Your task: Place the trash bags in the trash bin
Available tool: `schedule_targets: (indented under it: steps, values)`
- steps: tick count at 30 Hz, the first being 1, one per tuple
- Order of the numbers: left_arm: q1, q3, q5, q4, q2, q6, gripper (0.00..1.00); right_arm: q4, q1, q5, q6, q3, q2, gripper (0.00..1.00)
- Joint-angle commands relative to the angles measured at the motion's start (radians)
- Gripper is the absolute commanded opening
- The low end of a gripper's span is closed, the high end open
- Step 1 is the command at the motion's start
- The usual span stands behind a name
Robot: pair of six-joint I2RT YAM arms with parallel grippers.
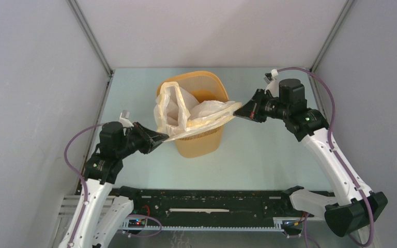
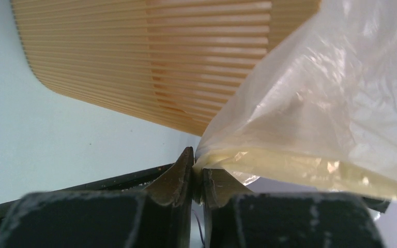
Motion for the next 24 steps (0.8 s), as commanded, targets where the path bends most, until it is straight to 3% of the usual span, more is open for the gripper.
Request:
schedule_targets:
  steps: [1, 9, 20, 22, 24]
  values:
    - [0.008, 0.095, -0.096, -0.042, 0.075, 0.103, 0.16, 0.048, -0.023, 0.025, -0.053, 0.001, 0.055, 0.0]
    - [0.009, 0.17, -0.244, -0.156, 0.158, 0.204, 0.24, 0.108, -0.033, -0.022, -0.087, 0.001, 0.162, 0.0]
    - [0.01, 0.174, -0.238, -0.09, 0.258, 0.244, 0.26, 0.137, -0.033, -0.069, -0.136, 0.002, 0.267, 0.08]
    - [0.01, 0.18, -0.232, -0.08, 0.261, 0.241, 0.26, 0.119, -0.038, -0.065, -0.162, 0.011, 0.241, 0.16]
    - [0.01, 0.186, -0.232, -0.074, 0.253, 0.242, 0.26, 0.055, -0.045, -0.039, -0.205, 0.025, 0.194, 0.33]
